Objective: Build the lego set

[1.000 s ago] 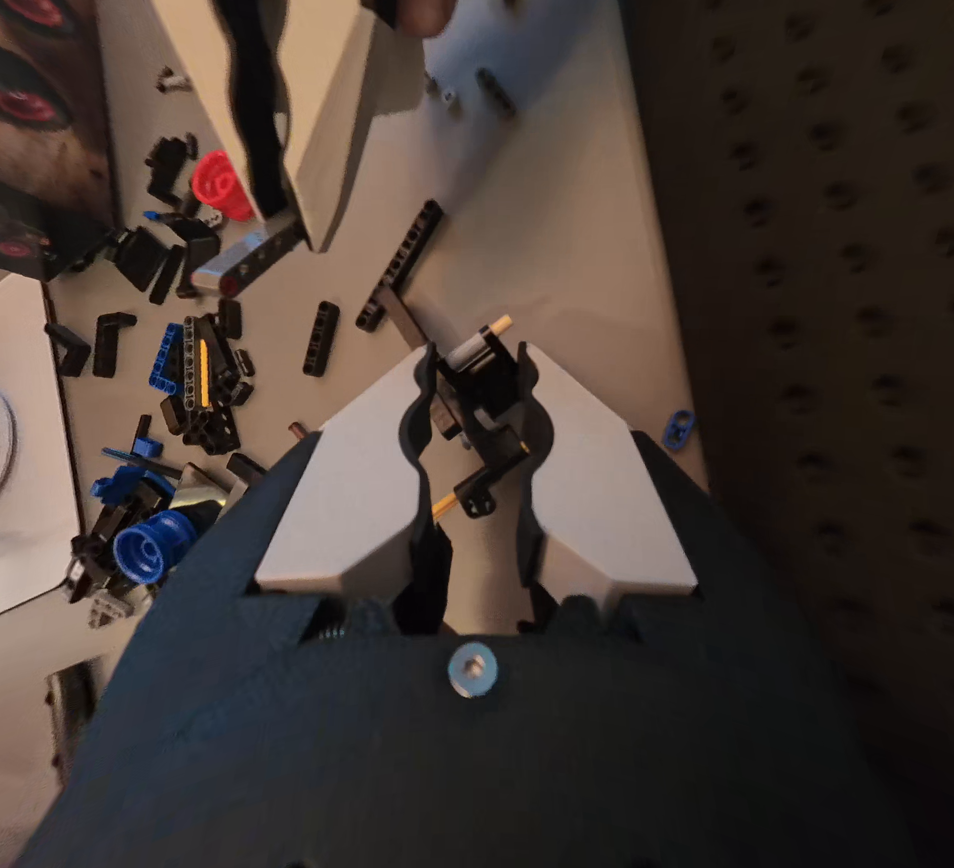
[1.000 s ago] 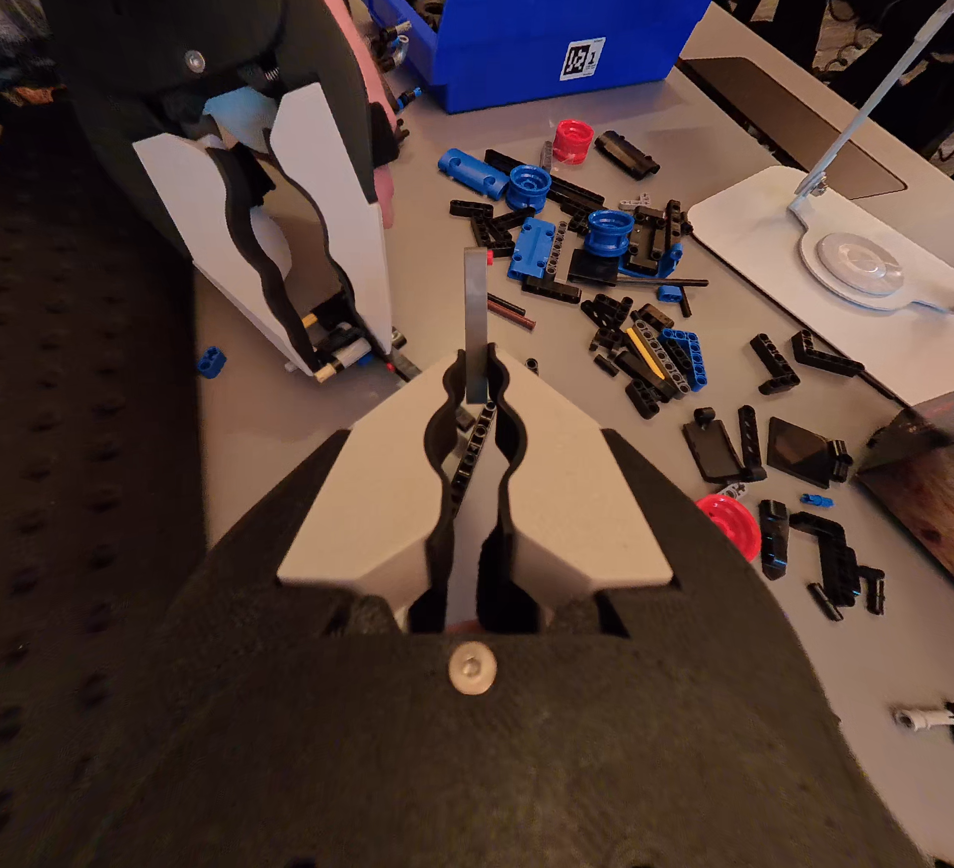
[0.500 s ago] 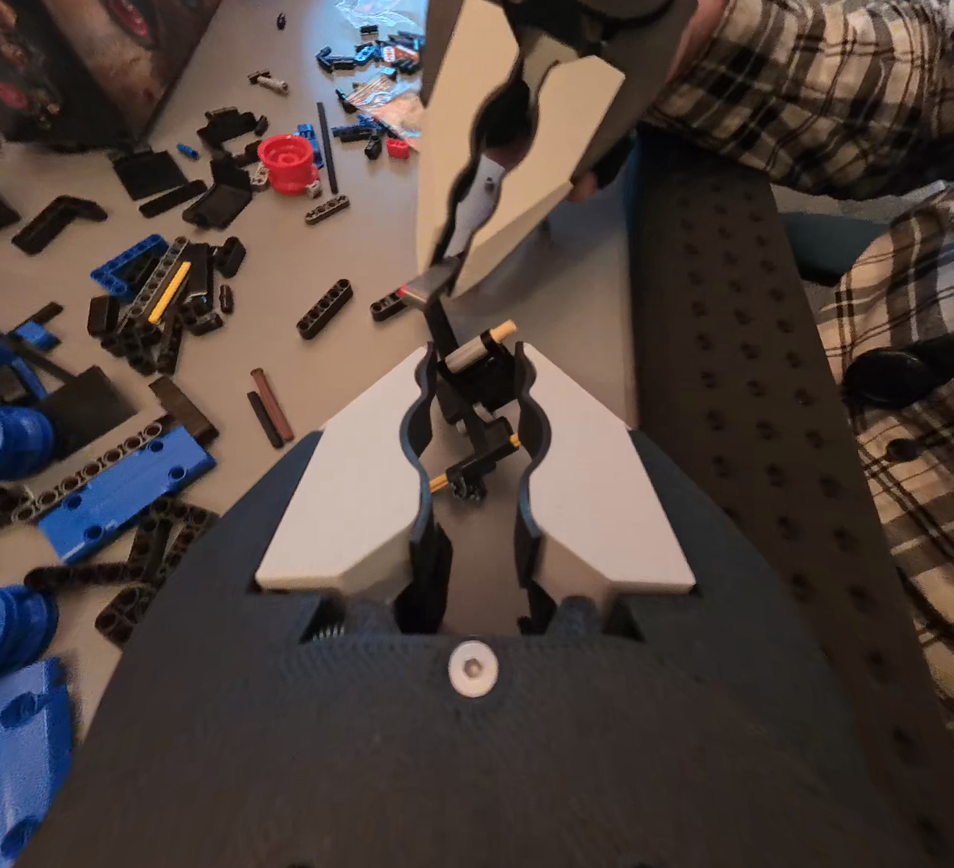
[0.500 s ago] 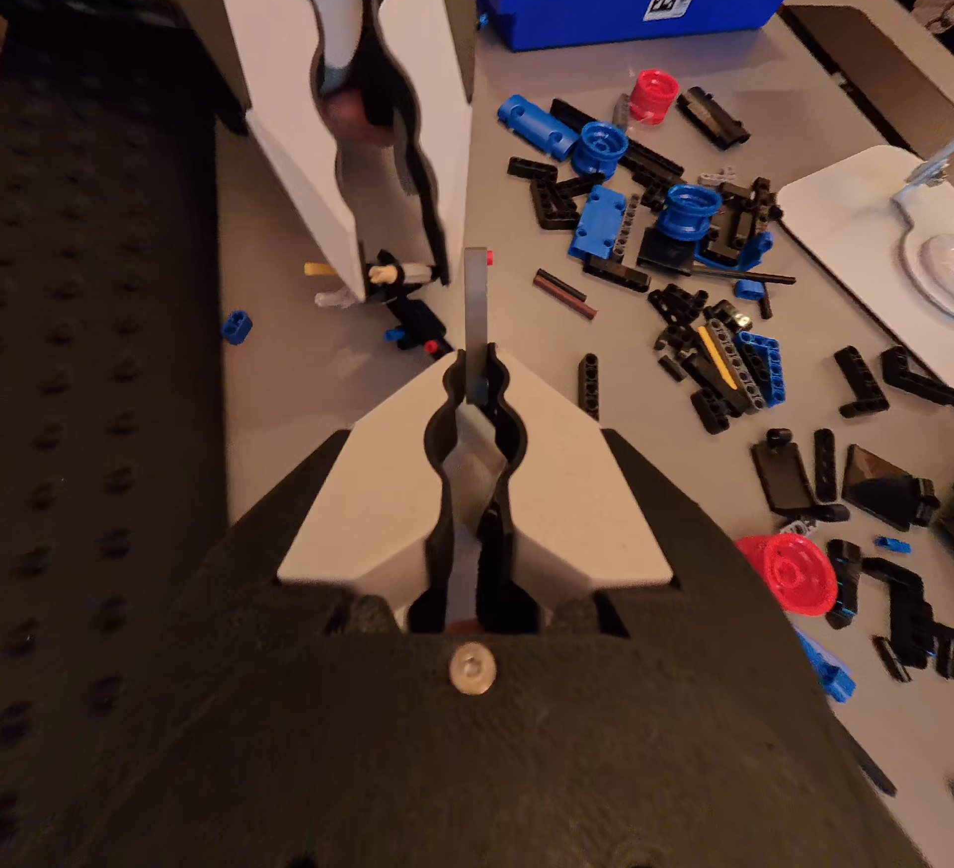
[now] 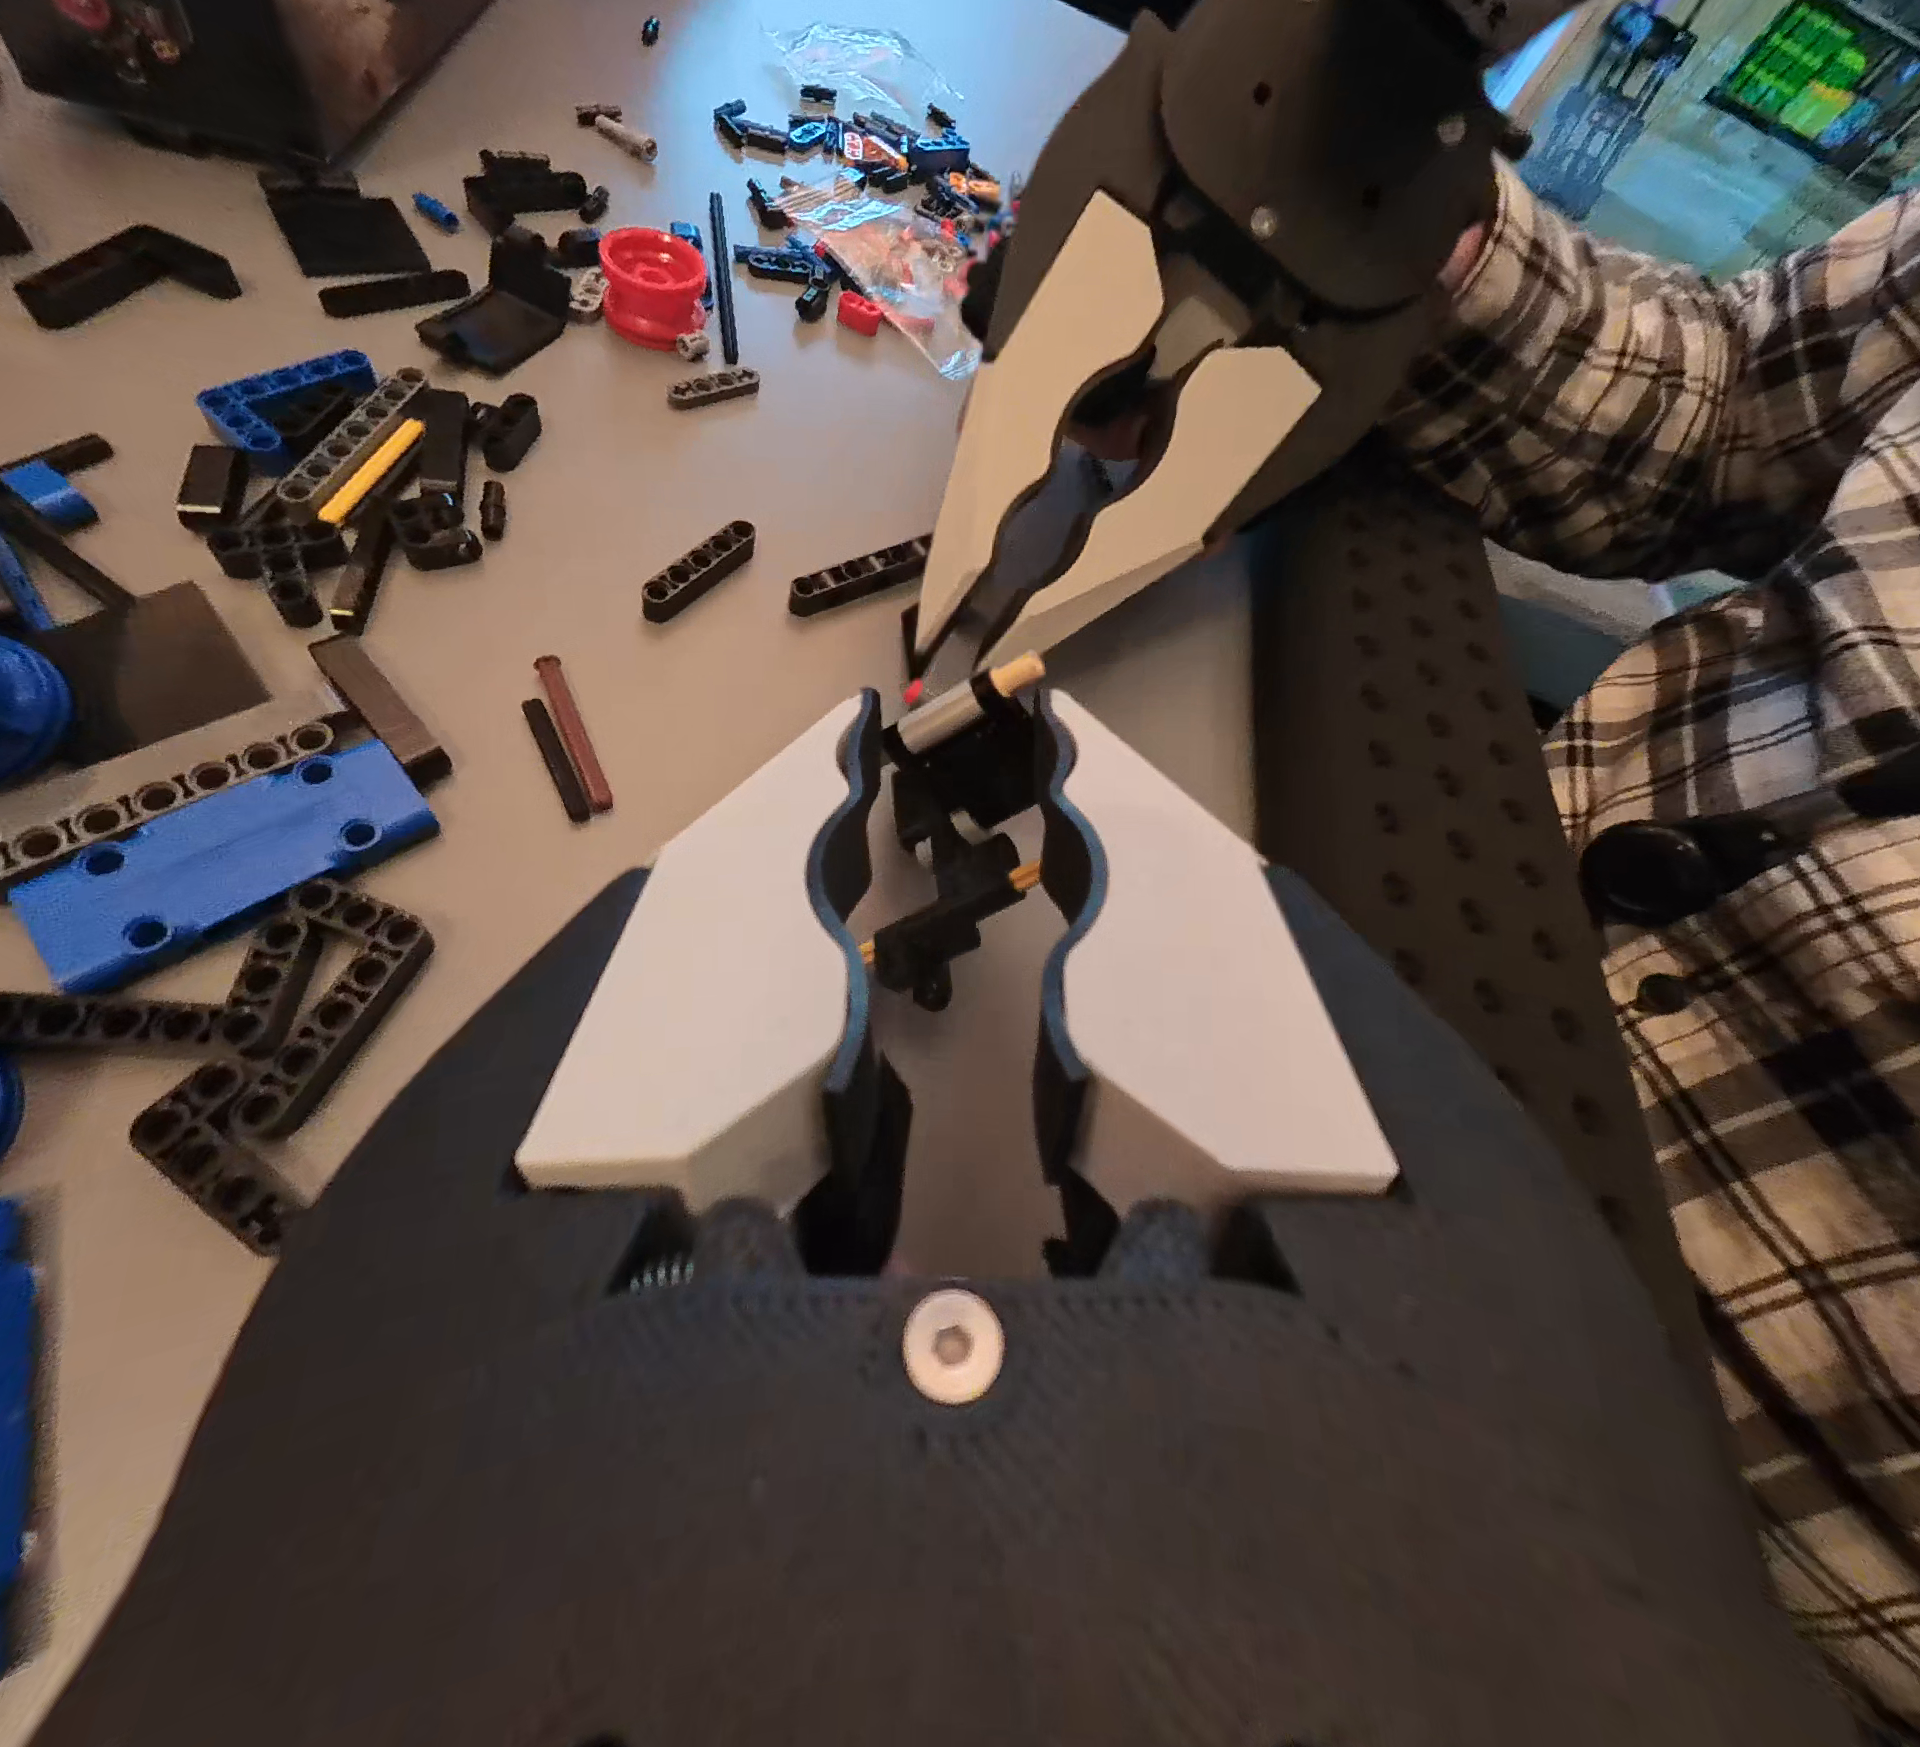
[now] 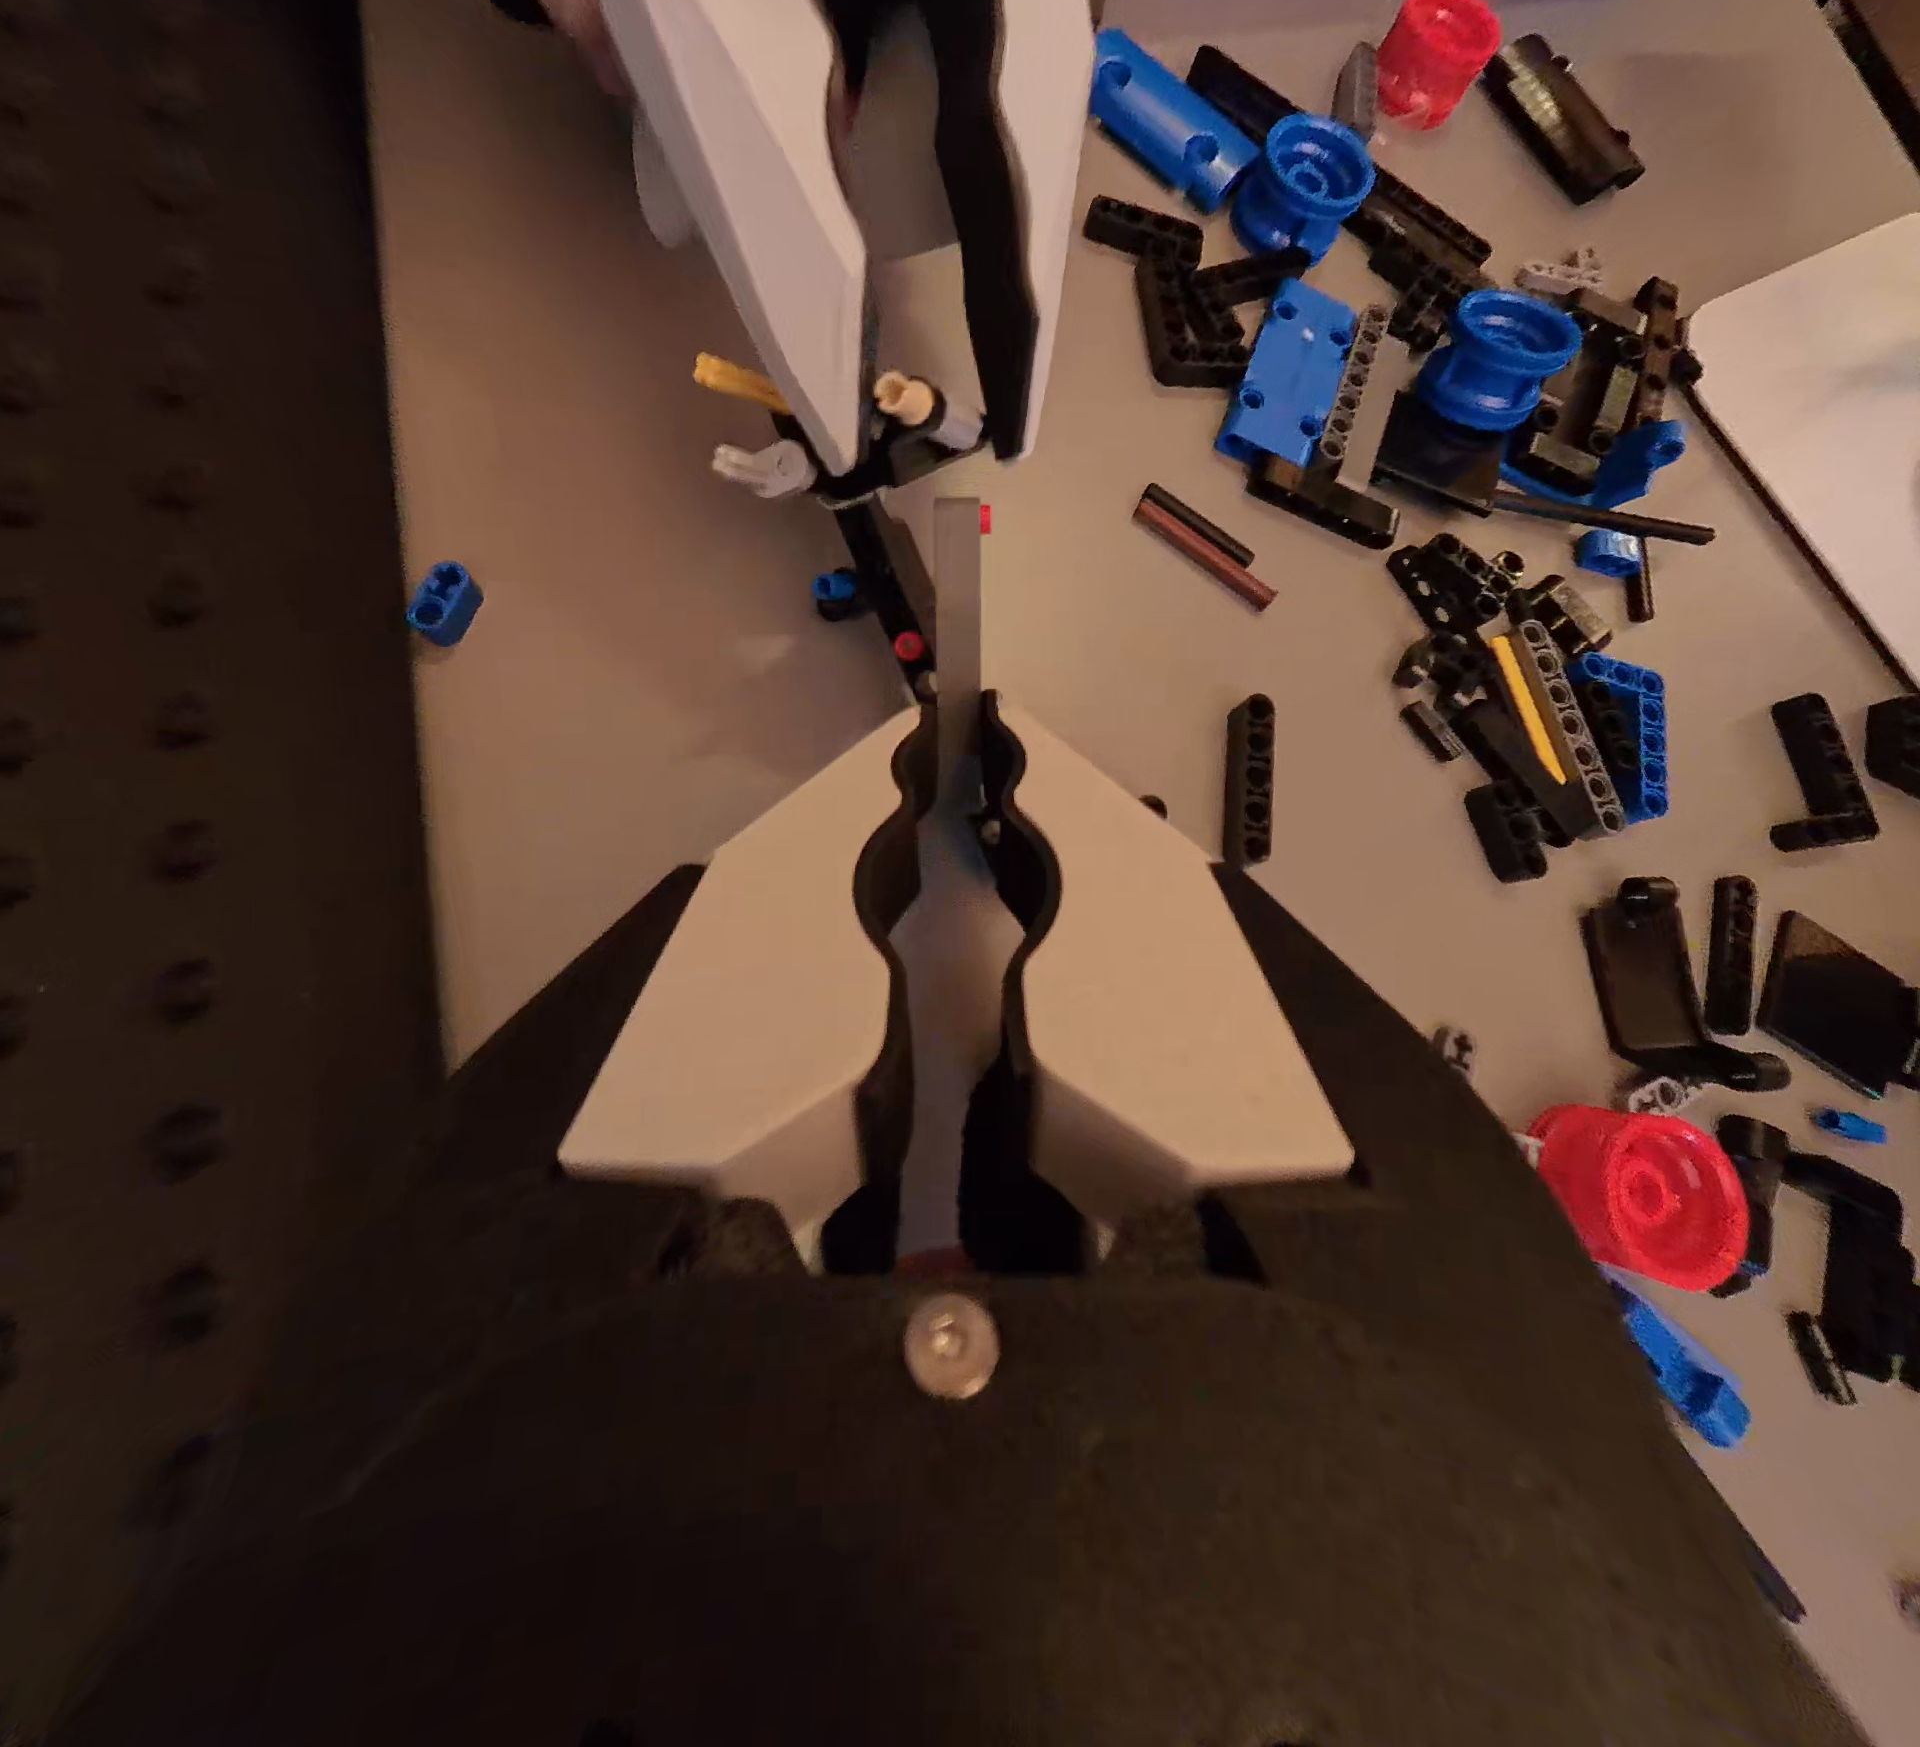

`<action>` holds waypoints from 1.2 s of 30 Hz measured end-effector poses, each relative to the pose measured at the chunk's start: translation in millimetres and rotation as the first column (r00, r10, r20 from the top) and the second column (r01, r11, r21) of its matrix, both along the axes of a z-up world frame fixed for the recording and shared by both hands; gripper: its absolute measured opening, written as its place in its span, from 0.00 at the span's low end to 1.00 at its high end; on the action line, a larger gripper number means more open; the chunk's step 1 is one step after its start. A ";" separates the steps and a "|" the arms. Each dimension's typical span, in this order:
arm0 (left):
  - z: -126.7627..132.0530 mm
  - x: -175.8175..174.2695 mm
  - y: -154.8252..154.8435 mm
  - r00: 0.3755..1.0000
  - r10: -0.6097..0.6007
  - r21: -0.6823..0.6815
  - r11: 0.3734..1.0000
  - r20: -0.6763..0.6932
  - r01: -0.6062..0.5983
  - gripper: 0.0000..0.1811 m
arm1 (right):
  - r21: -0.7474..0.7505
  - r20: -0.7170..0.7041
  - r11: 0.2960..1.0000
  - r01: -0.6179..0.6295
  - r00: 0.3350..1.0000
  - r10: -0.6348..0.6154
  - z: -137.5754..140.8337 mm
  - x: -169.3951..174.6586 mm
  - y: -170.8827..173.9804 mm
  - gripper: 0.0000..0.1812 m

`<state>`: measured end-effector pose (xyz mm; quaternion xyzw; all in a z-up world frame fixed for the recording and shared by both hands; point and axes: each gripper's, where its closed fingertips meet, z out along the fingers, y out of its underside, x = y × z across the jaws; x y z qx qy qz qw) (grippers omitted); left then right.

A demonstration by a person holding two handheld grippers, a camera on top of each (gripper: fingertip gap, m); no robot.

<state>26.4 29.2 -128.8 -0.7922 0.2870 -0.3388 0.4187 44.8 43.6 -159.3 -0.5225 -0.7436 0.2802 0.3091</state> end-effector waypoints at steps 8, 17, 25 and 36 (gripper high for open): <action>0.0 -8.4 0.8 0.999 0.034 -0.053 0.998 0.037 -0.032 0.15 | 0.036 0.044 0.999 0.006 0.999 -0.007 -7.7 -2.8 0.4 0.04; -3.9 -27.3 -9.1 0.997 0.079 -0.067 0.995 -0.022 -0.080 0.32 | 0.019 0.053 1.000 0.015 0.998 -0.016 -7.9 -5.9 2.6 0.04; -19.7 -26.9 -23.6 0.943 0.050 0.110 0.994 -0.330 -0.015 0.31 | 0.007 0.052 1.000 0.019 0.998 -0.019 -8.1 -6.6 3.1 0.04; -31.7 -26.4 -14.6 0.875 0.107 0.207 0.978 -0.471 -0.008 0.07 | -0.016 0.043 1.000 0.024 0.999 -0.023 -7.3 -6.5 3.8 0.03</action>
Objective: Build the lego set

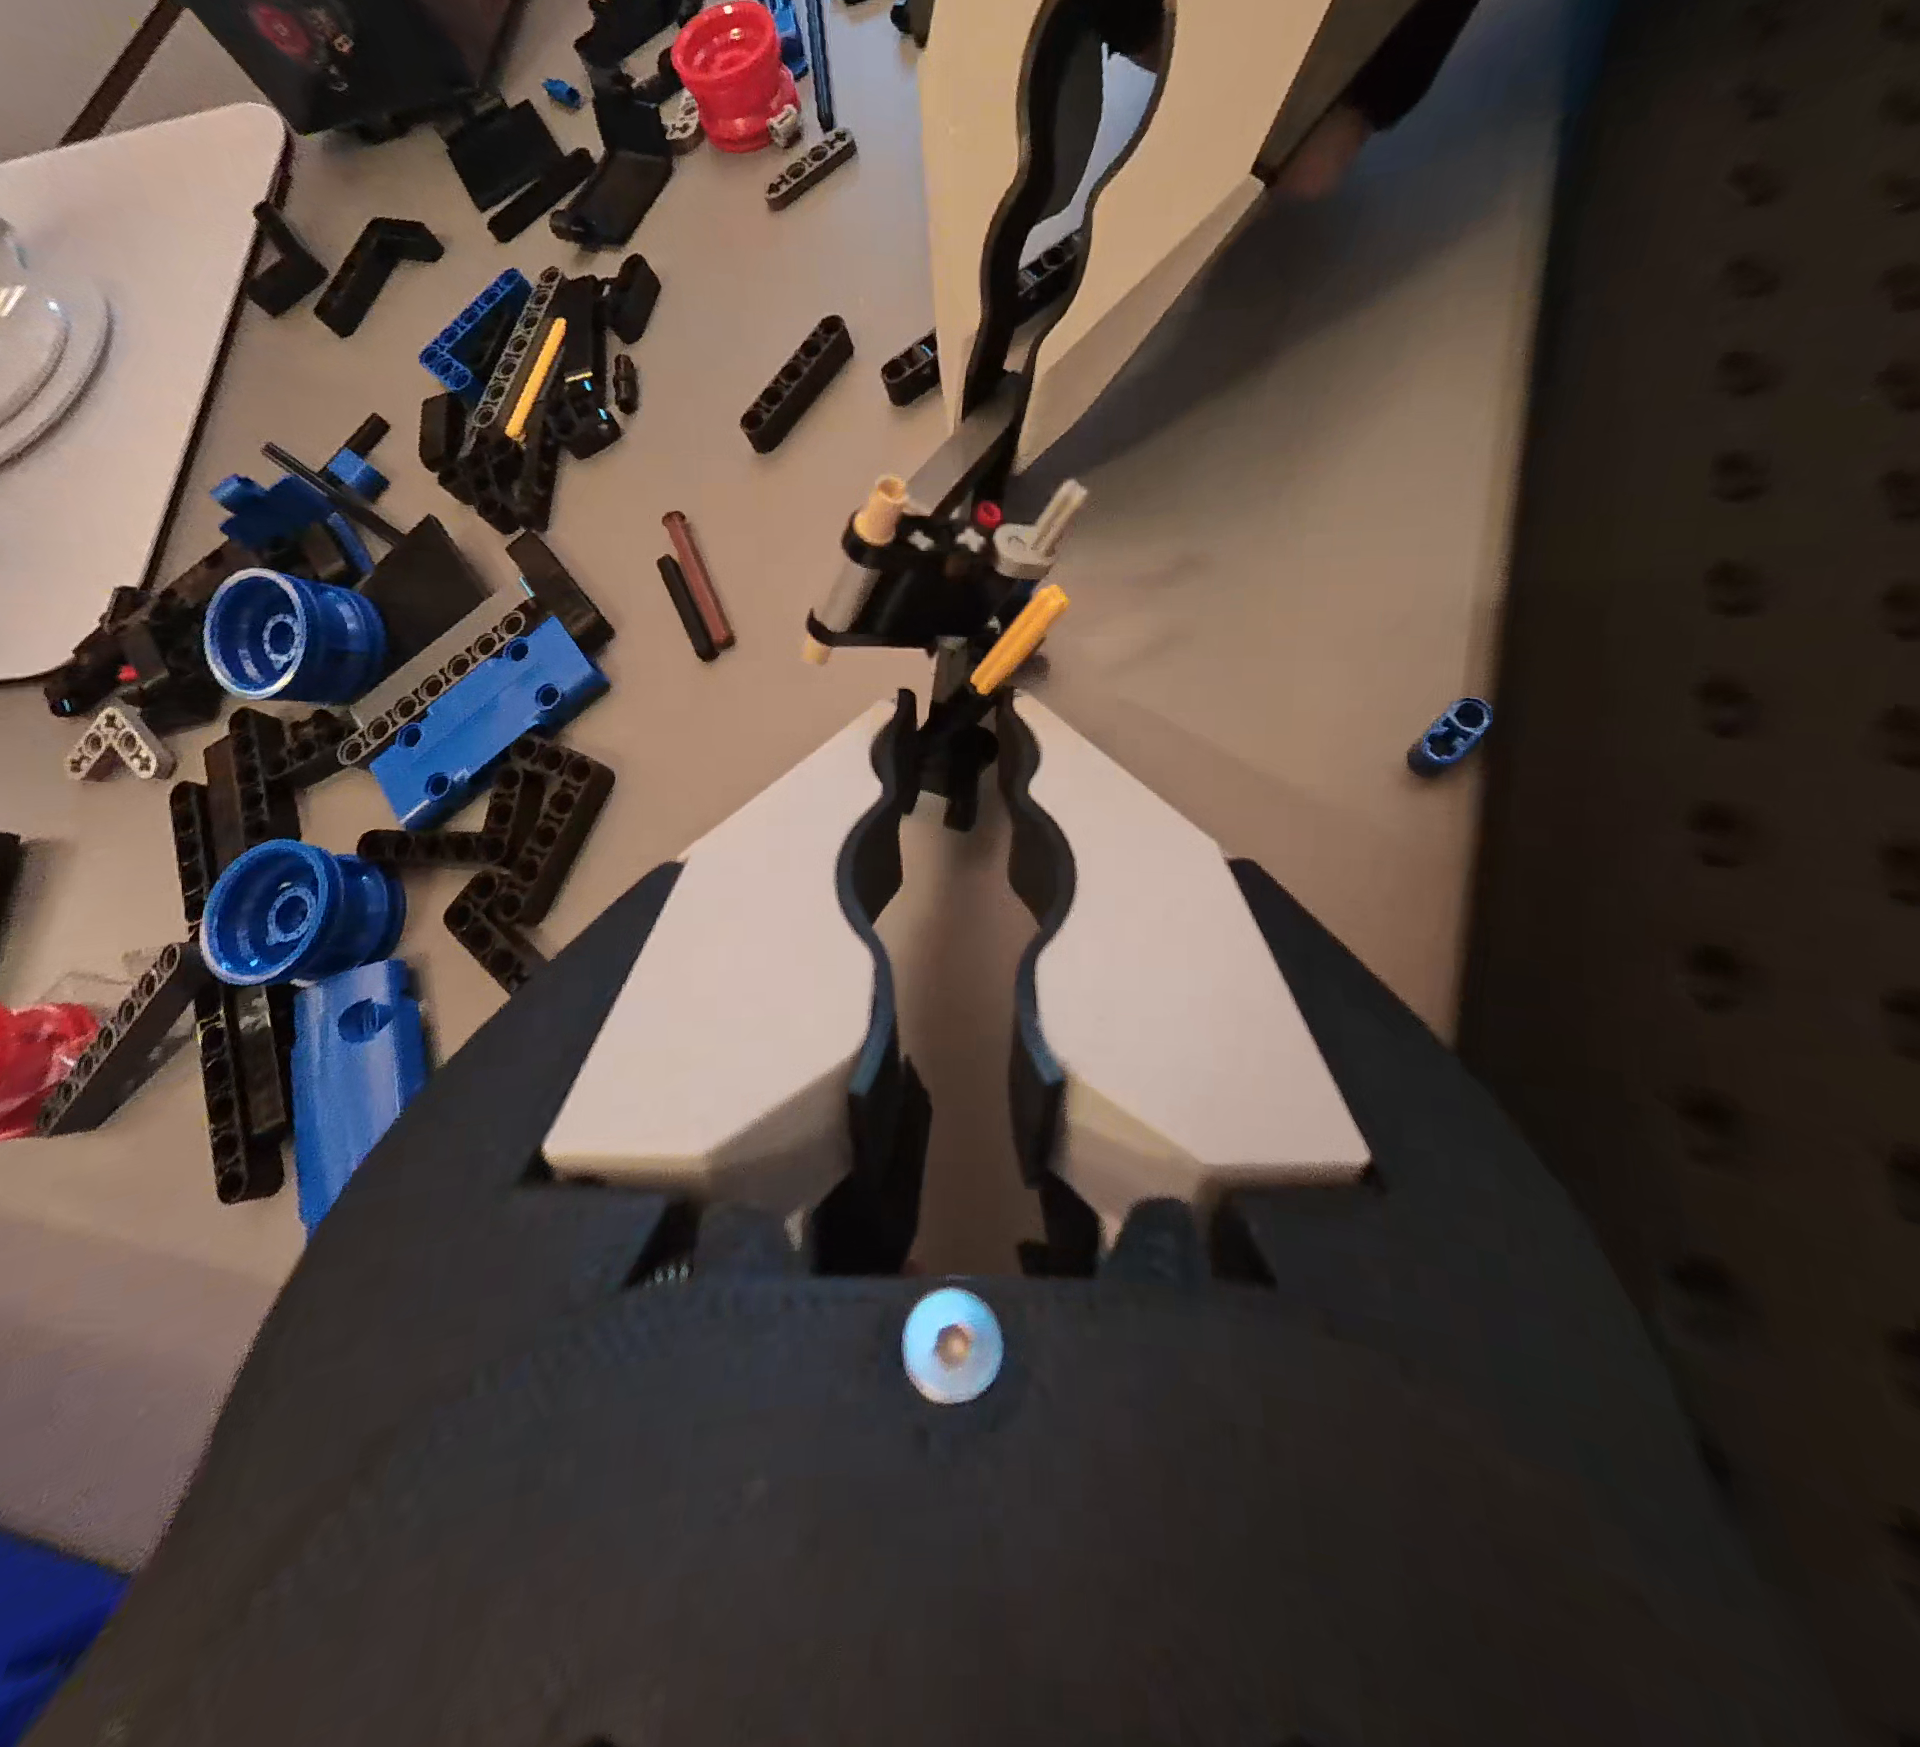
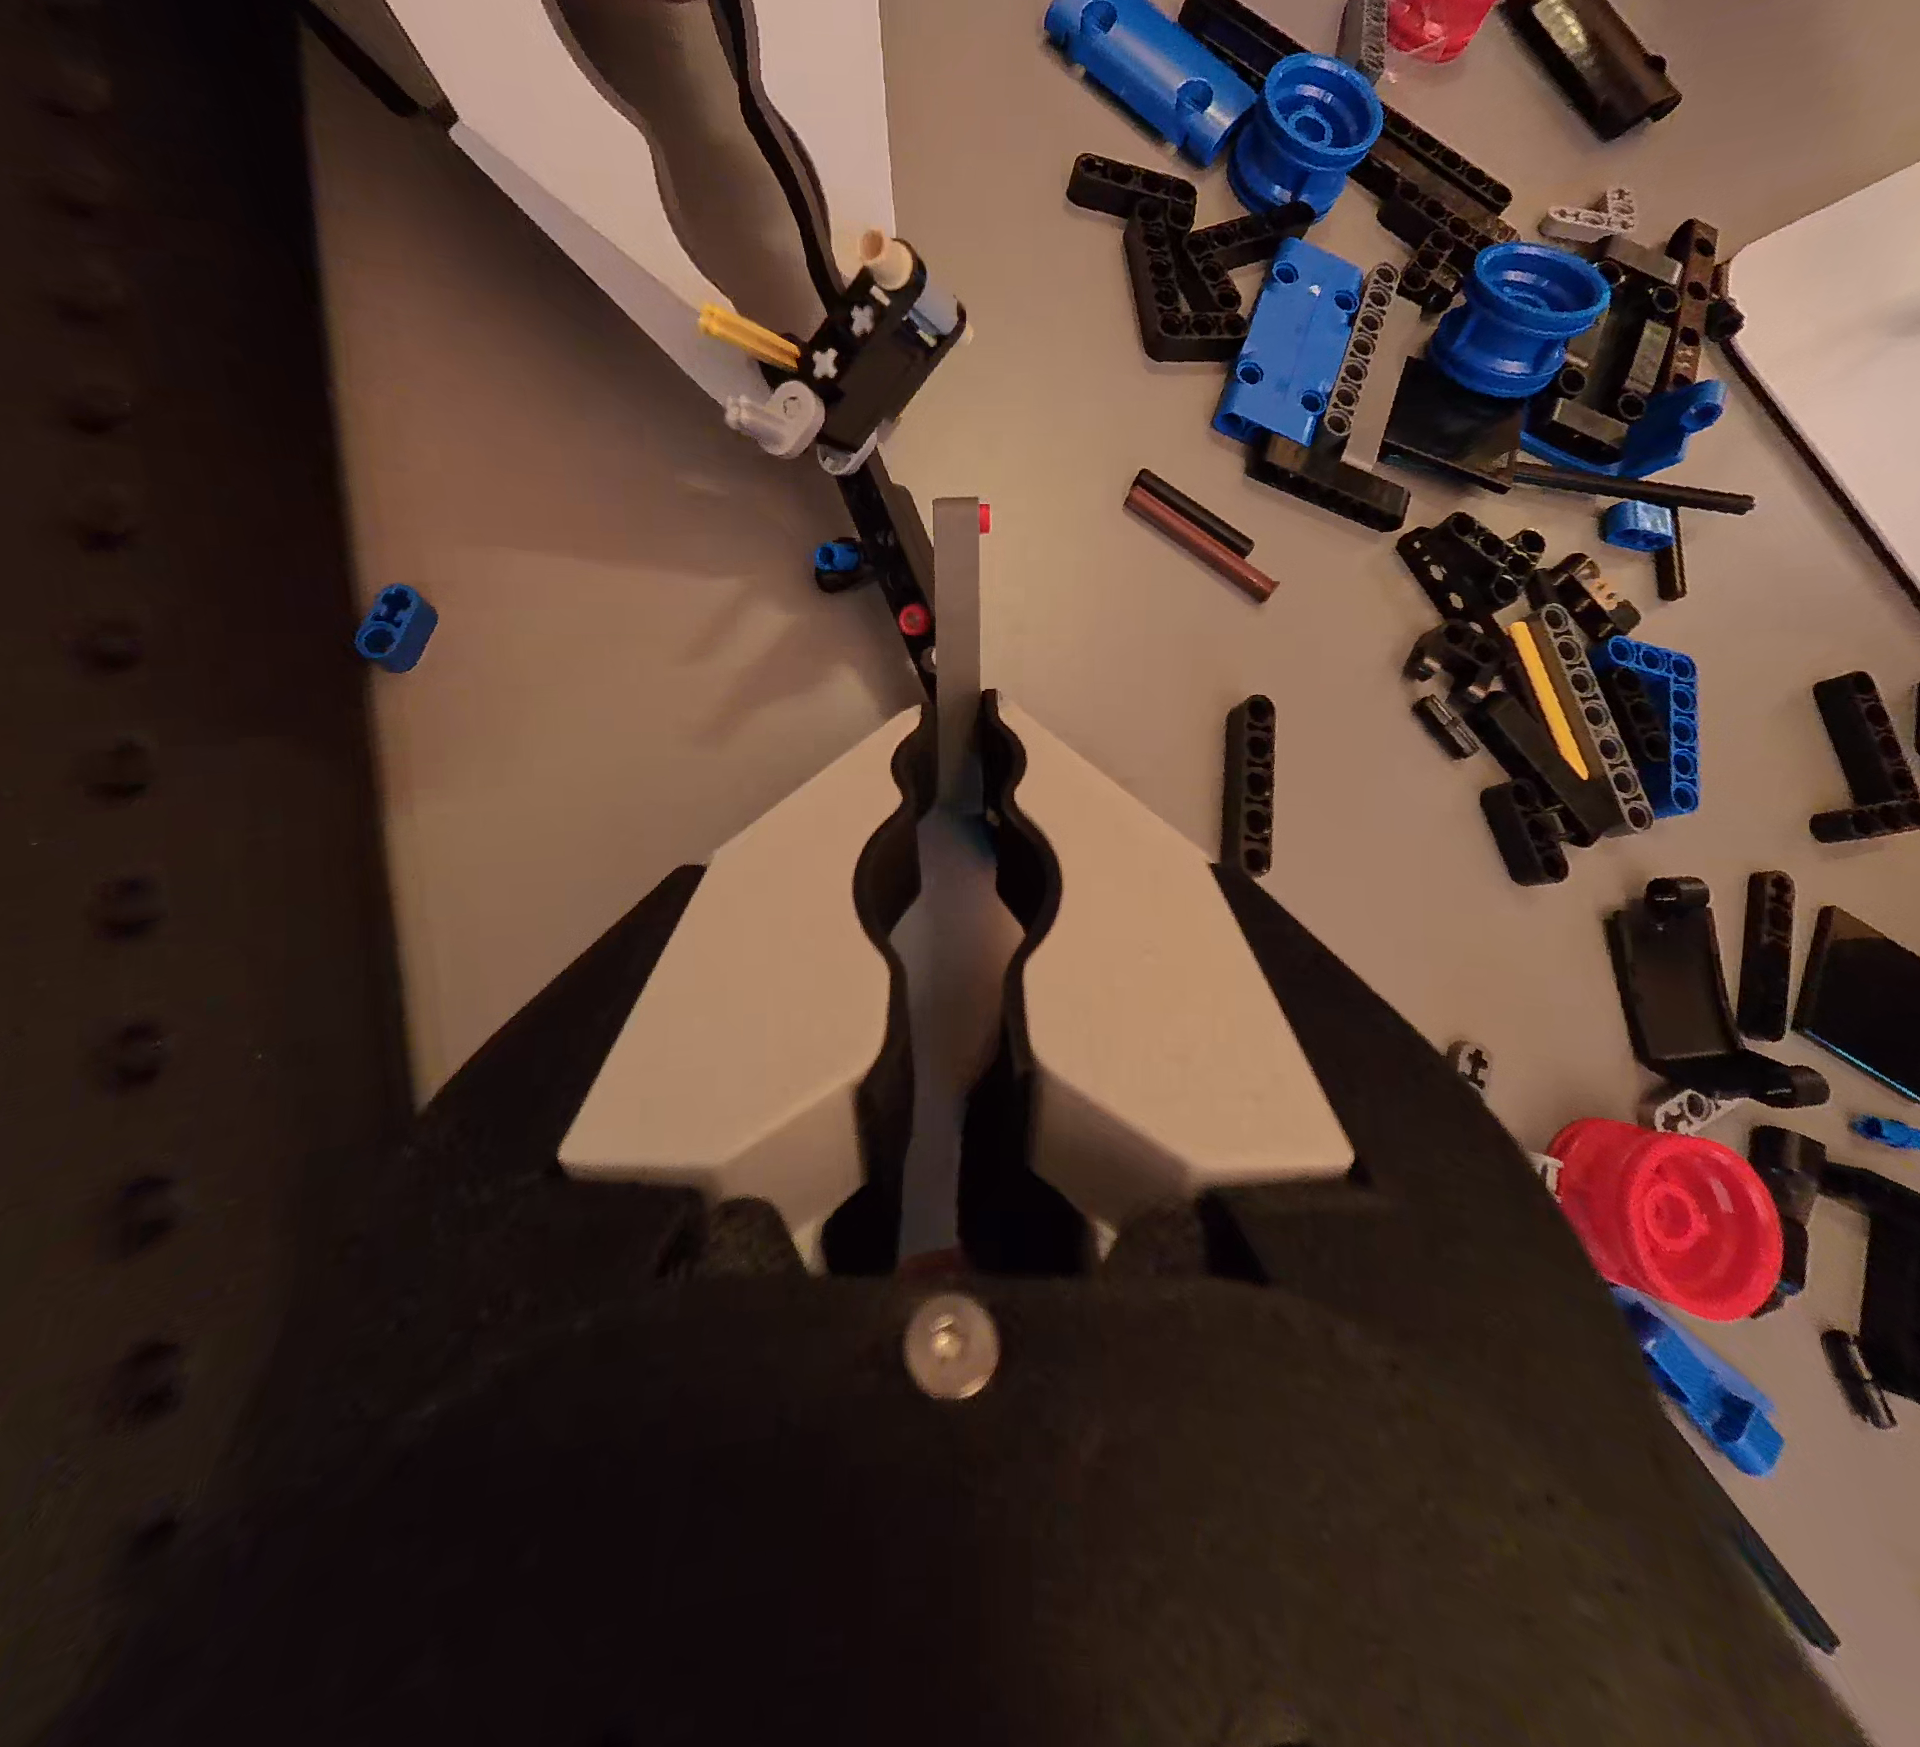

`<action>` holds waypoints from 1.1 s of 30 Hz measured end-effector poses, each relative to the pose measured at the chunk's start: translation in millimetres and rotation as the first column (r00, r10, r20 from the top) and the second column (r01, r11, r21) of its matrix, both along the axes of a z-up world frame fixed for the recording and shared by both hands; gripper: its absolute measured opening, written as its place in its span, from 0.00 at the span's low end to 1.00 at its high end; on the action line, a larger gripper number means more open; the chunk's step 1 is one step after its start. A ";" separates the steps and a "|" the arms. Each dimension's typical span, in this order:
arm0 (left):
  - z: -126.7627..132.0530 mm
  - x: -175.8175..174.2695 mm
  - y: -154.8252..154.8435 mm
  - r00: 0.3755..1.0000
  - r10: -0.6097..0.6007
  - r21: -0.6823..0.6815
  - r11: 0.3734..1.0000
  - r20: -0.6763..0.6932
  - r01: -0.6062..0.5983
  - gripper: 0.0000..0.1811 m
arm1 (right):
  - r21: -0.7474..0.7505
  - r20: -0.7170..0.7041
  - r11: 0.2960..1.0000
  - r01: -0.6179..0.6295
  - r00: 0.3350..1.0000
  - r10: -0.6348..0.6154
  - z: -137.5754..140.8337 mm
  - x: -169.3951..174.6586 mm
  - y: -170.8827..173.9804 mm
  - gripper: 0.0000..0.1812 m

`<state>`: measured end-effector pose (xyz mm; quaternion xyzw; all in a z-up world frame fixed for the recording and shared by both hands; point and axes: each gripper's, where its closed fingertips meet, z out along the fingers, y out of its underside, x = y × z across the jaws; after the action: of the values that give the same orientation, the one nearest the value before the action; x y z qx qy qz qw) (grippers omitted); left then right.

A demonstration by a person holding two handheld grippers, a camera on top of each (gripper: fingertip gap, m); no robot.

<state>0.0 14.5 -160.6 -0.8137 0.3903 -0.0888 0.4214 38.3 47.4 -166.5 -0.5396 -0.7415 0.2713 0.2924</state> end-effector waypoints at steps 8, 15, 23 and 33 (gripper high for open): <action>4.0 4.2 3.8 0.988 0.058 -0.043 0.998 0.145 -0.053 0.06 | -0.187 -0.123 0.982 0.023 0.991 -0.047 28.6 -2.7 -2.2 0.03; 6.3 9.2 2.0 0.934 0.110 -0.203 0.978 0.340 -0.042 0.05 | -0.370 -0.189 0.928 0.050 0.974 -0.128 48.8 -0.4 6.5 0.04; 4.5 3.5 2.5 0.930 0.127 -0.225 0.973 0.344 -0.049 0.16 | -0.510 -0.188 0.859 0.035 0.970 -0.151 56.1 -4.1 0.9 0.04; -4.0 9.6 -5.3 0.976 0.043 -0.163 0.987 0.214 -0.008 0.09 | -0.561 -0.104 0.825 0.070 0.983 -0.155 44.8 -14.7 -9.7 0.04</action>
<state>9.5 9.2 -164.6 -0.8355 0.3233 -0.2027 0.3955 23.5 37.7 -121.7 -0.6228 -0.5746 0.4951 0.1919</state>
